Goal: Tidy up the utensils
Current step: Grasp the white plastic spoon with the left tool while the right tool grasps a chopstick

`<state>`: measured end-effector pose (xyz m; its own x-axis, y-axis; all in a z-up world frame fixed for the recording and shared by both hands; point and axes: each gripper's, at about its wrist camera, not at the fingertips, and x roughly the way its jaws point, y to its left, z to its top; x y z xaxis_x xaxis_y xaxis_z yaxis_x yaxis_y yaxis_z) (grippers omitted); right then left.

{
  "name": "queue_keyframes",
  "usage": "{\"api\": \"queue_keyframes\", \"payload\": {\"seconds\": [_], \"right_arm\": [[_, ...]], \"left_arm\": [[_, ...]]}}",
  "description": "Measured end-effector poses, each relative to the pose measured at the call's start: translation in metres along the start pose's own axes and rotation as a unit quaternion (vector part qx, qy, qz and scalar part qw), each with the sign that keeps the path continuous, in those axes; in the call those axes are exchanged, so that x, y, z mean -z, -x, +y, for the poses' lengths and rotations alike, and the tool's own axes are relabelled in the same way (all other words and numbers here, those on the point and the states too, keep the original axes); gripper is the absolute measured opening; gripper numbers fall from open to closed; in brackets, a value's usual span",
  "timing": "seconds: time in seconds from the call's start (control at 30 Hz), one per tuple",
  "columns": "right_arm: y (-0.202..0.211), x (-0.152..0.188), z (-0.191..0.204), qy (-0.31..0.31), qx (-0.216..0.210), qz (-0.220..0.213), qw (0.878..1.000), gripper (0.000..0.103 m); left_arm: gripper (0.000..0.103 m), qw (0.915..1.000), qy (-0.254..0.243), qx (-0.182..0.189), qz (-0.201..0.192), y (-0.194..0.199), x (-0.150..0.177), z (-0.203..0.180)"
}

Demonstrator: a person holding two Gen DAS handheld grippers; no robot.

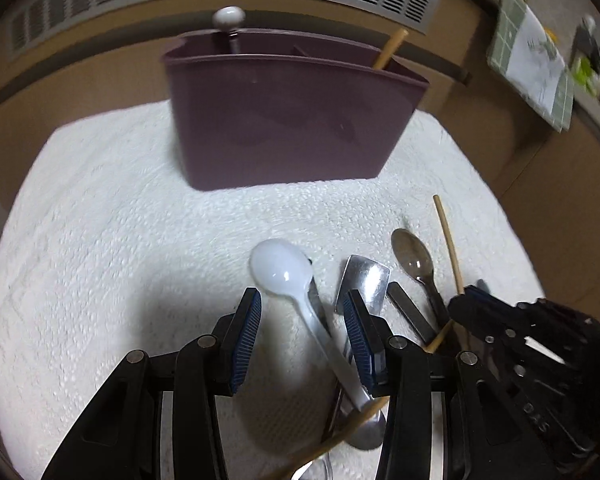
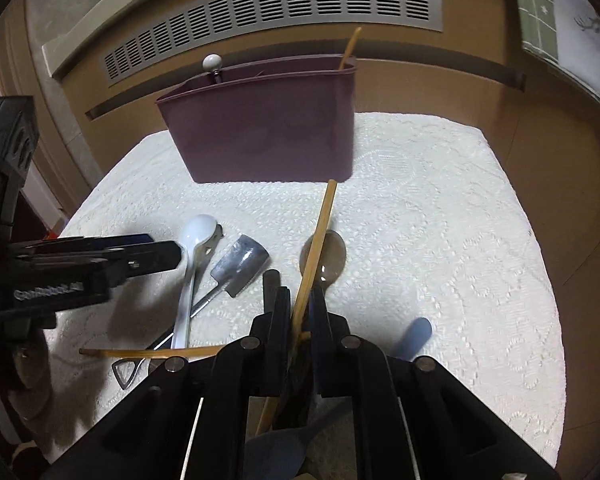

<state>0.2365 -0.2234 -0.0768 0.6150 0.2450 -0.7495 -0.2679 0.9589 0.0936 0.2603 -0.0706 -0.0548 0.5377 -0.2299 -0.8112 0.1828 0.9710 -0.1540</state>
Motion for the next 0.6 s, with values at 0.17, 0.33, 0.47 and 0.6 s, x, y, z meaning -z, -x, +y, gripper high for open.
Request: {"api": "queue_keyframes", "payload": {"seconds": [0.17, 0.33, 0.47, 0.6], "right_arm": [[0.0, 0.003, -0.002, -0.001, 0.002, -0.003, 1.0, 0.01], [-0.002, 0.003, 0.001, 0.003, -0.006, -0.001, 1.0, 0.01], [-0.005, 0.005, 0.004, 0.004, -0.015, 0.003, 1.0, 0.01], [-0.003, 0.005, 0.005, 0.009, -0.015, 0.0, 1.0, 0.01]], "left_arm": [[0.043, 0.9981, -0.043, -0.044, 0.0, -0.008, 0.002, -0.005], [0.043, 0.9966, -0.062, -0.054, 0.003, -0.001, 0.01, 0.022], [0.043, 0.9996, -0.024, 0.004, 0.013, 0.004, 0.007, 0.044], [0.043, 0.9976, 0.028, 0.06, 0.023, -0.001, -0.005, 0.041]]}}
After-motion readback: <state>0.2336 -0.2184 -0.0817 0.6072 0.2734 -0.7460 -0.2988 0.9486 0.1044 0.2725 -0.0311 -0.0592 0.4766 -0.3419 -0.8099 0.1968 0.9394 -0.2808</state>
